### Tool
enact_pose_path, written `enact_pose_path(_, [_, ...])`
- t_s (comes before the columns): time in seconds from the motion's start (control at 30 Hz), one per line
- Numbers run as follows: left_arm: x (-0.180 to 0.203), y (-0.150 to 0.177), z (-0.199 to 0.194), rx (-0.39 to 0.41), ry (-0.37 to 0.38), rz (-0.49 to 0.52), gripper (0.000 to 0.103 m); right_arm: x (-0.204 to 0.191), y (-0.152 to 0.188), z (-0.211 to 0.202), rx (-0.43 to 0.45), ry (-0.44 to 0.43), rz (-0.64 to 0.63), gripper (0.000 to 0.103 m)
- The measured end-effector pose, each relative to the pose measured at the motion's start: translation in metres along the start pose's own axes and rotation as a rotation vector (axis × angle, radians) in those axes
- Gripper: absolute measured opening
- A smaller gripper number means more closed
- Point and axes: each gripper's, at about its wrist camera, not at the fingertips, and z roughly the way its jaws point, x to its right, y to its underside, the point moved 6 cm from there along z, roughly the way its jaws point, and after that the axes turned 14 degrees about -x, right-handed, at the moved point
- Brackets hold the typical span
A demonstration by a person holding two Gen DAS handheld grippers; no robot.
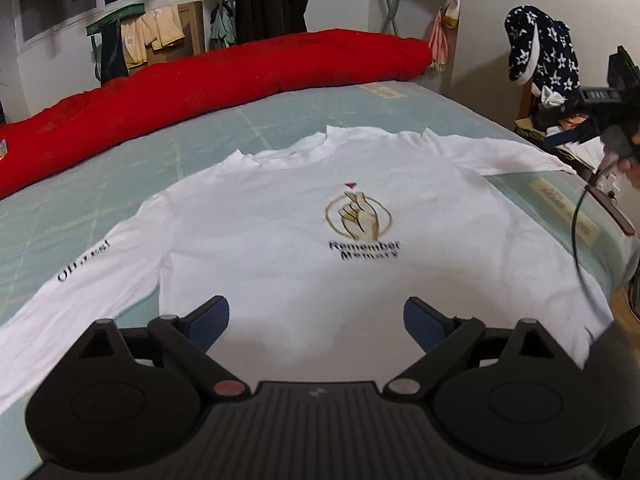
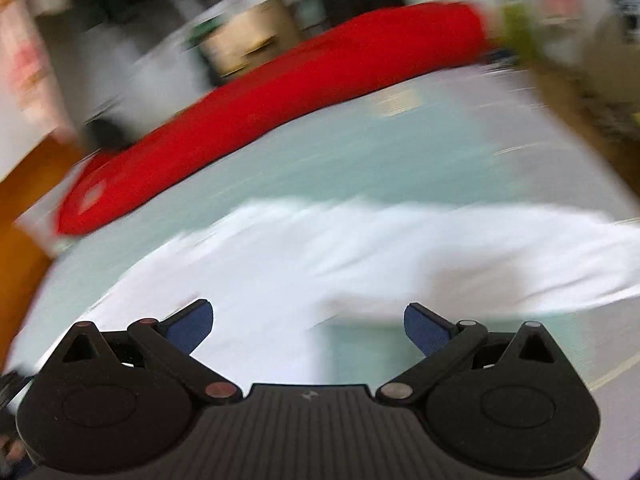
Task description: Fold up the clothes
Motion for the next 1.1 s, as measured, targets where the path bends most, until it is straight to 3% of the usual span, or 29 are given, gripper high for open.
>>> enact_pose_path(0.1, [0.011,0.015,0.008,-0.018,-0.043,0.021,0.094,-0.047,0.038,0.033,-0.071,-0.006,-0.092,0.103])
enact_pose_path(0.2, [0.020,0.030,0.019,-0.021,-0.061,0.052,0.094,-0.076,0.075,0.067,-0.118,0.067,-0.185,0.103])
enact_pose_path(0.37, [0.032,0.052,0.043,-0.005,-0.055,0.096,0.094,-0.089,0.117,0.108,-0.117,0.168,-0.260,0.103])
enact_pose_path(0.43, [0.034,0.059,0.053,-0.010,-0.074,0.087,0.094,-0.088,0.125,0.116,-0.084,0.219,-0.287,0.103])
enact_pose_path(0.67, [0.025,0.086,0.056,-0.016,-0.001,-0.053,0.095,-0.089,0.139,0.119,0.046,0.299,-0.298,0.103])
enact_pose_path(0.93, [0.022,0.125,0.036,-0.010,-0.022,-0.073,0.097,-0.093,0.140,0.118,0.043,0.340,-0.300,0.103])
enact_pose_path(1.1, [0.017,0.120,0.023,0.045,-0.036,-0.068,0.097,-0.105,0.154,0.110,0.022,0.329,-0.285,0.103])
